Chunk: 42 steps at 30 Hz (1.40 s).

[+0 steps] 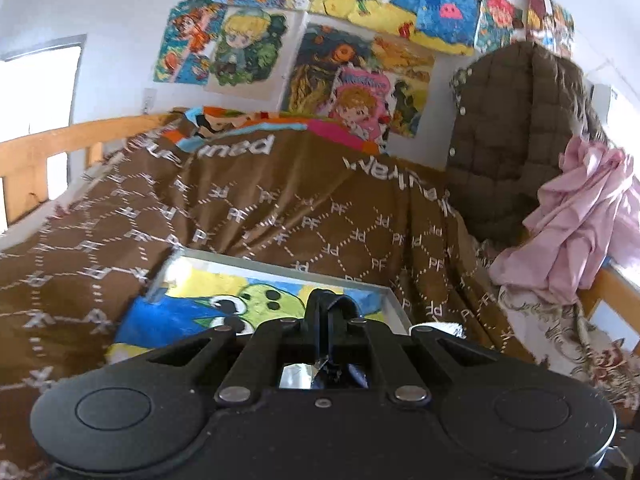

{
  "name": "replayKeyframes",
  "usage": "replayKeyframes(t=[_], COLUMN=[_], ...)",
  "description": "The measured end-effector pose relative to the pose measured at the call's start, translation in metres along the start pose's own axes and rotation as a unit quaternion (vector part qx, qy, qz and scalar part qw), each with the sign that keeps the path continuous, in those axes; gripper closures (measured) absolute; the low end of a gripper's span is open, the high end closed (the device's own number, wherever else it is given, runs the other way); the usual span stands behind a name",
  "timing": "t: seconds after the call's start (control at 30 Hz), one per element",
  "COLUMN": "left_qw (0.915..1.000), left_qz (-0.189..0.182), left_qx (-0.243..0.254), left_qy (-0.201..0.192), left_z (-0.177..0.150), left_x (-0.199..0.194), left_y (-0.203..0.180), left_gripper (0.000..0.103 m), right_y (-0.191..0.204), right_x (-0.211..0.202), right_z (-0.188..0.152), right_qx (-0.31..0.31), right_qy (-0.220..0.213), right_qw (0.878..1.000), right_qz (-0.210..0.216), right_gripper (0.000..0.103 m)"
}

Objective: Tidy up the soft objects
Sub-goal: 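Carry the white sock and black cloth into the frog tray and open both tools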

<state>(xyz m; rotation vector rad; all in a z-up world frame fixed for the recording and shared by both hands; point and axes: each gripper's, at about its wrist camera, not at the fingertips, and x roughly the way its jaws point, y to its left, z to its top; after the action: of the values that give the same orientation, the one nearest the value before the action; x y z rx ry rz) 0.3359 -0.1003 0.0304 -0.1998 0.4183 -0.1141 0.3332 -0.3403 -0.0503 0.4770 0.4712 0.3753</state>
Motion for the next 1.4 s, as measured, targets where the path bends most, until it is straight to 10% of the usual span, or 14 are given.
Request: replayKeyframes(t=[0.47,0.97,1.4], left_qw=[0.9995,0.9922,0.9924], left_qz=[0.004,0.033,0.017], left_qx=[0.009,-0.033,-0.051], left_qy=[0.031,0.116,0.110], left_z=[-0.010,-0.049,-0.050], left_x=[0.119,0.152,0.124], left_y=[-0.022,0.007,0.020], left_gripper=[0.100,0.096,0.054], right_y=[-0.037,-0.040,-0.040], right_x=[0.040,0.066,0.056], right_z=[0.016,0.014,0.022], right_qx=[0.024,0.013,0.031], right_qy=[0.008,0.039,0.025], right_qw=[0.999,0.999,0.999], right_qz=[-0.023,-0.016,0.020], right_gripper=[0.091,0.083,0.036])
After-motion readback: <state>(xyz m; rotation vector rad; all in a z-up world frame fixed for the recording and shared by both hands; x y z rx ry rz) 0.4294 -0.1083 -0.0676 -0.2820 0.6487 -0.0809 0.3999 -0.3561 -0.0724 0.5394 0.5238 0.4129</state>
